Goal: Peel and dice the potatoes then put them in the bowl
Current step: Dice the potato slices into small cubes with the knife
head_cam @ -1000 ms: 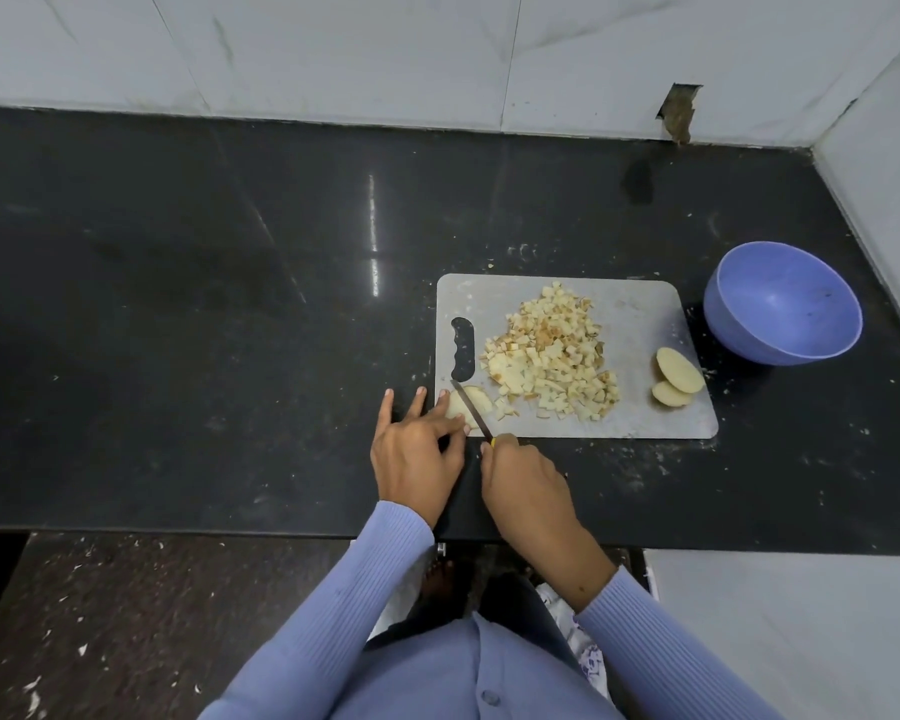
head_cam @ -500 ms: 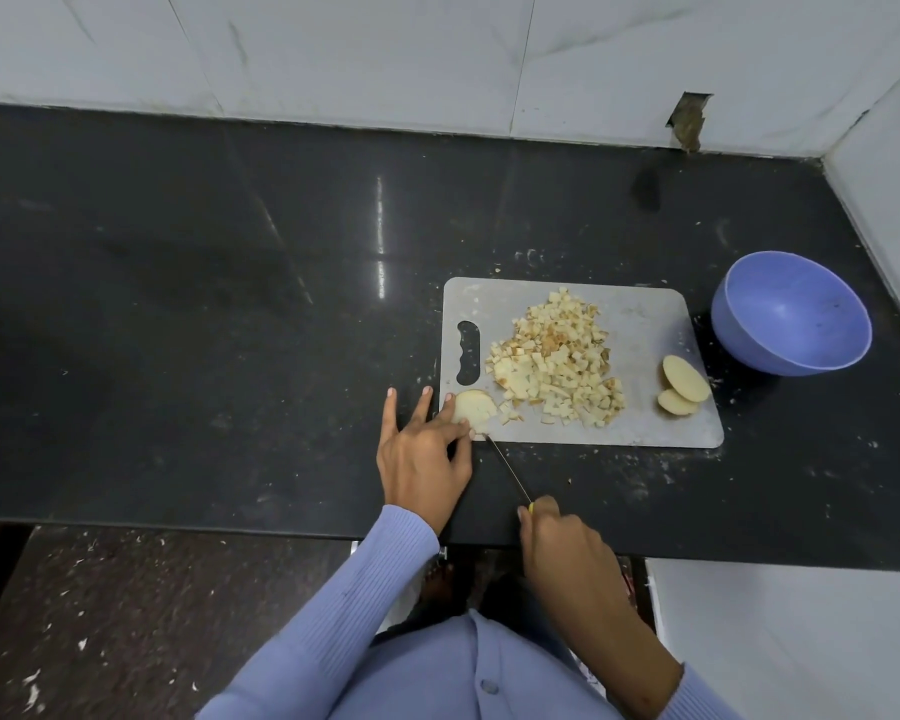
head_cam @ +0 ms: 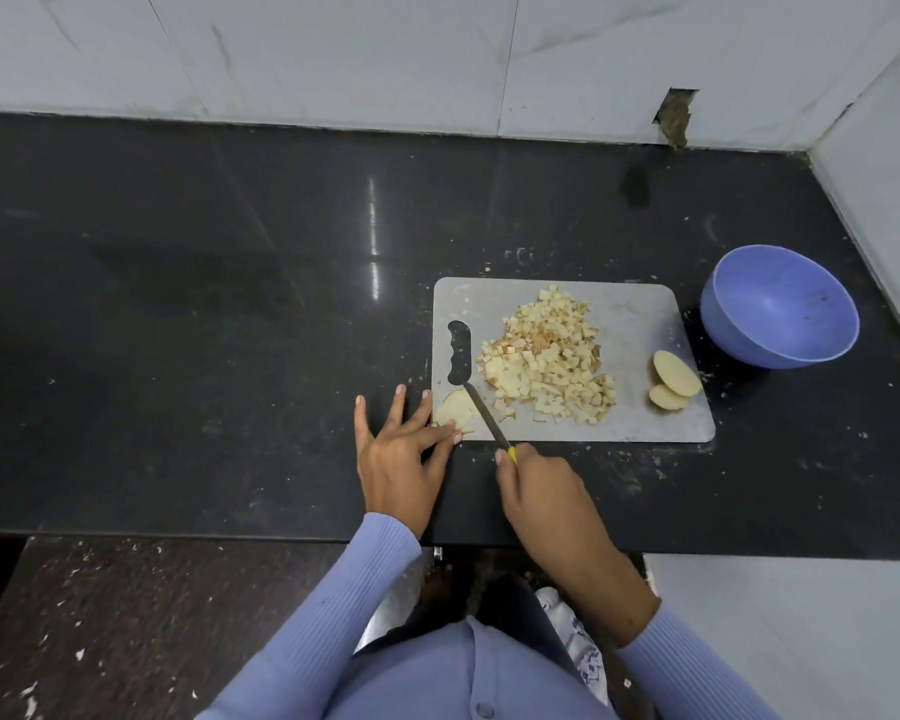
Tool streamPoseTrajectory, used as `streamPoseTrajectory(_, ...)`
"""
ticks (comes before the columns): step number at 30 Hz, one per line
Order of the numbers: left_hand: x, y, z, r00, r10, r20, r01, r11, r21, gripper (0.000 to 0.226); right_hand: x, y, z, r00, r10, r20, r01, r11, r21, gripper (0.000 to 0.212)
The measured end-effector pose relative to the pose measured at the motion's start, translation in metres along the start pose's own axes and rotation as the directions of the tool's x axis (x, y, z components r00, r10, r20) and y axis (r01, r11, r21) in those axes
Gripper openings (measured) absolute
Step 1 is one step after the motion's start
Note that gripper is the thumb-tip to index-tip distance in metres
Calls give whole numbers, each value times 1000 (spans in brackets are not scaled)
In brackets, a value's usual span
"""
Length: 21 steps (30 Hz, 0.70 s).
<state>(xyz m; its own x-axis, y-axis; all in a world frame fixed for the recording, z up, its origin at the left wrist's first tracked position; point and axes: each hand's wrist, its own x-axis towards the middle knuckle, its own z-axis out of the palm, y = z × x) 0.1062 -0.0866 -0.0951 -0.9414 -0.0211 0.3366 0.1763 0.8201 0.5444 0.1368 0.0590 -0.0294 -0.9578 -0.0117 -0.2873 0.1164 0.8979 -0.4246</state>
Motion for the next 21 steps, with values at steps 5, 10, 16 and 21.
streamPoseTrajectory(5, 0, 1, 2, 998, -64, -3, 64, 995, -73, 10, 15, -14, 9, 999, -9, 35, 10, 1000, -15, 38)
streamPoseTrajectory(10, 2, 2, 2, 998, -65, 0, 65, 996, -66, 9, 17, -16, 12, 996, 8, 86, -6, 1000, -24, 39)
streamPoseTrajectory(16, 4, 6, 1, 994, -105, 26, 106, 993, -57, 10, 8, -12, 15, 994, 43, 104, -33, 995, -98, 36)
streamPoseTrajectory(21, 5, 7, 0, 992, -117, 41, 119, 991, -64, 12, -20, 5, 16, 989, 67, 129, -34, 969, -245, 34)
